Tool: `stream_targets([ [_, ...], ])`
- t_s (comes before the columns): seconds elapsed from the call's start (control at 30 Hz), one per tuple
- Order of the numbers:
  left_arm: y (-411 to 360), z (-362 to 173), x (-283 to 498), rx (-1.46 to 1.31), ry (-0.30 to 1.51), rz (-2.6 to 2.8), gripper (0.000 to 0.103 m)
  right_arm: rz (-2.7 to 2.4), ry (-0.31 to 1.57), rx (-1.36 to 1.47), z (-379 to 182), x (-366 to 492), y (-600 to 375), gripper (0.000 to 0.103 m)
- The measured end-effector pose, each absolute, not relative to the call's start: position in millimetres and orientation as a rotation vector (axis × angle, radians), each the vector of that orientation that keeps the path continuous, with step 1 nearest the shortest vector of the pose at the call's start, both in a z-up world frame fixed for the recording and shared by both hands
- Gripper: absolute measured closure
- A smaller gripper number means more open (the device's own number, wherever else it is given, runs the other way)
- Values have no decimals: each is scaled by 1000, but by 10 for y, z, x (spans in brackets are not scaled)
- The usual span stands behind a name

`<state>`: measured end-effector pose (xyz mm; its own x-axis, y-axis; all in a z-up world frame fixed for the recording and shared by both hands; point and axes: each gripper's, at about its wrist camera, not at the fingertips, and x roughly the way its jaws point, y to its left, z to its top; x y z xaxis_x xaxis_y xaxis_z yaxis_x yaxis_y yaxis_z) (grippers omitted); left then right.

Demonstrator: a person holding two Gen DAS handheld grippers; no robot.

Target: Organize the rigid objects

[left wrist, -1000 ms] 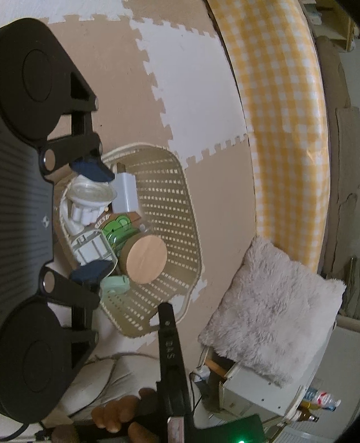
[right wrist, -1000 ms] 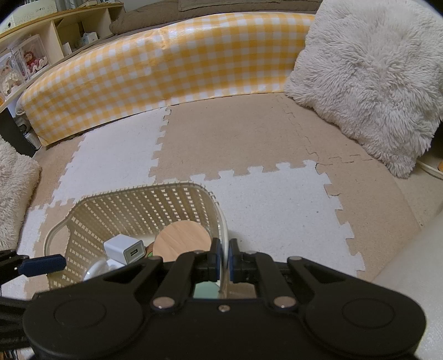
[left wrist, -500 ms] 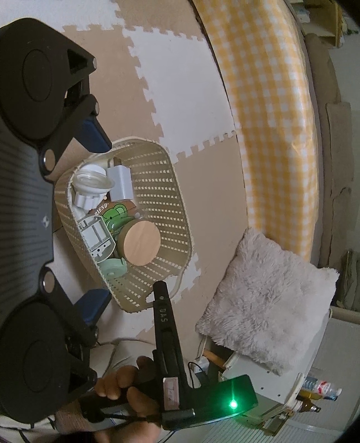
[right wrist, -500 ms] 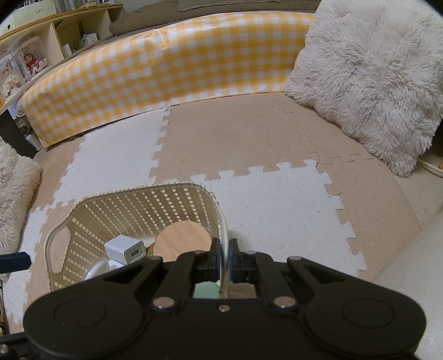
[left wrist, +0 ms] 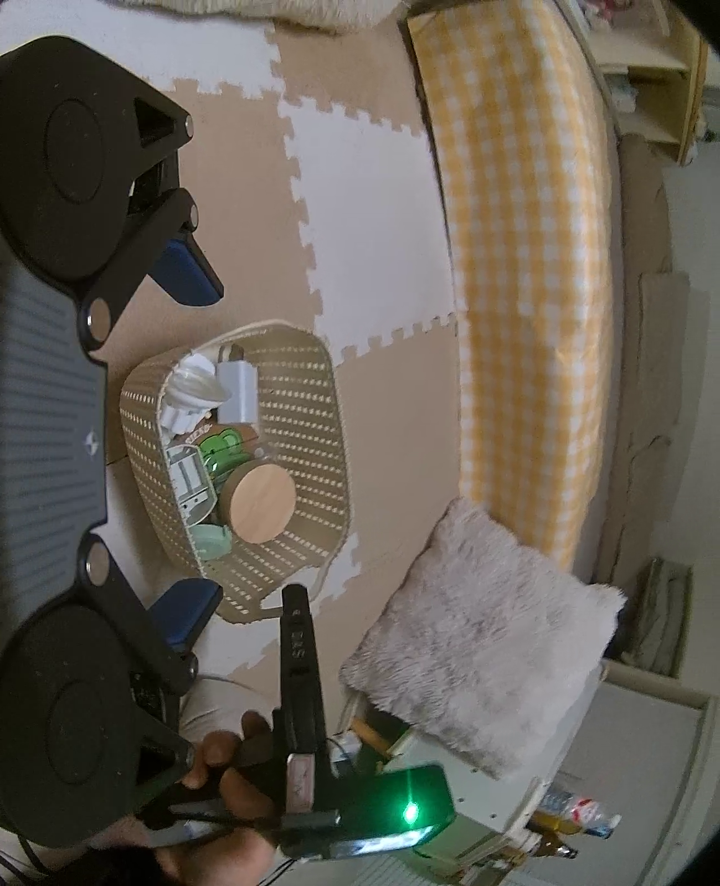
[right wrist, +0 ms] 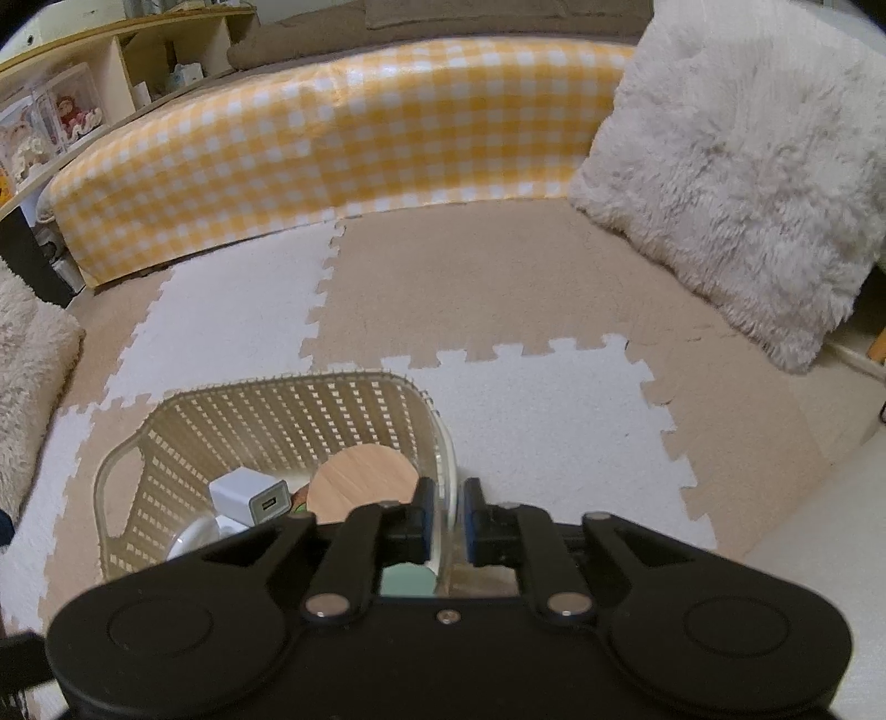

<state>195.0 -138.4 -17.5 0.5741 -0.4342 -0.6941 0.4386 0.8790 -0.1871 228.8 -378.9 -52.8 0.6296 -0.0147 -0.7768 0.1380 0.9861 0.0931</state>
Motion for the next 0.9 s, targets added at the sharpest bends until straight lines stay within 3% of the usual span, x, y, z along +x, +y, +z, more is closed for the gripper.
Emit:
stream_targets([
  [0.2, -1266, -65, 1833, -36, 765, -478, 0, -91, 820, 128, -145, 2041, -3757, 79],
  [0.47, -1171, 90, 1608, -52, 694, -429, 0, -64, 698, 66, 360, 1493, -3607, 59],
  [0.7, -1131, 212, 1322, -25, 621, -396, 0, -92, 652, 75, 448, 1019, -3610, 47],
  [0.9, -1093, 249, 1149, -28, 605, -382, 0, -100, 617, 59, 456, 708, -3586, 27],
])
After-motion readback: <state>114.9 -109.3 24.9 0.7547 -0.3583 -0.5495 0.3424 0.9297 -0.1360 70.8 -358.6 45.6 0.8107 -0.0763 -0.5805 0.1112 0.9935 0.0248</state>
